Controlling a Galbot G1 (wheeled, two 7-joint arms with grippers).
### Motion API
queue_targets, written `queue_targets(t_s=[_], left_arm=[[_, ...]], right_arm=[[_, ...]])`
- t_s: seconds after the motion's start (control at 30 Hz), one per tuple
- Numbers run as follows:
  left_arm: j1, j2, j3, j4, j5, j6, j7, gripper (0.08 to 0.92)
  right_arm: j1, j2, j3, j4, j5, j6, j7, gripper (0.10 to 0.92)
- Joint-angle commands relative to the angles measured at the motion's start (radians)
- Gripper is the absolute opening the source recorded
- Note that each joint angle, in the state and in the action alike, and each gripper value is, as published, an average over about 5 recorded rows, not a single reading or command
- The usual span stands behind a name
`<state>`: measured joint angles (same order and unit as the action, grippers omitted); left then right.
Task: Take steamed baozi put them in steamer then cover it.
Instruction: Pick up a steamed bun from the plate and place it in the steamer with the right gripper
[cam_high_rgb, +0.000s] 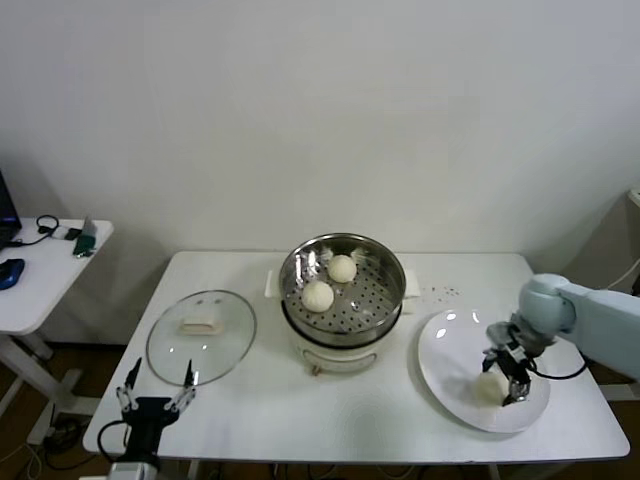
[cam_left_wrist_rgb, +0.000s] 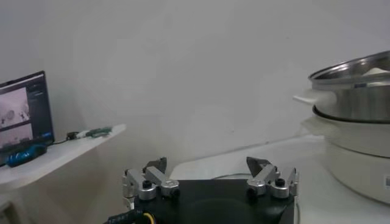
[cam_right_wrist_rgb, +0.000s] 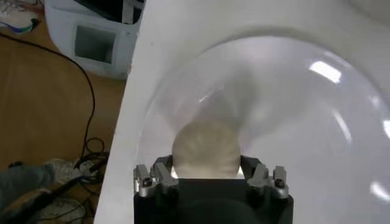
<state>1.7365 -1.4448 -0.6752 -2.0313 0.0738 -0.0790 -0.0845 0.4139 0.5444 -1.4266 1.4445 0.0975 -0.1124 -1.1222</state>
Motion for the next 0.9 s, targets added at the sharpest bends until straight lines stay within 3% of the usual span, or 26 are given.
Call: queue_targets(t_s=[0.03, 0.37, 0.9], left_arm=[[0.003, 0.002, 0.001, -0.004, -0.001, -0.001, 0.000, 0.823], [0.006, 0.003, 0.004, -0.007, -0.005, -0.003, 0.001, 0.823], [0.004, 0.013, 0.003, -0.011, -0.011, 0.006, 0.001, 0.823]], right_arm=[[0.367, 0.109, -0.178, 0.010, 0.039, 0.165, -0.023, 0.721], [0.636, 0.357, -0.267, -0.020, 0.099, 0.365, -0.060, 0.721], [0.387, 0.750, -0.069, -0.150, 0.007, 0.454, -0.092, 0.721]])
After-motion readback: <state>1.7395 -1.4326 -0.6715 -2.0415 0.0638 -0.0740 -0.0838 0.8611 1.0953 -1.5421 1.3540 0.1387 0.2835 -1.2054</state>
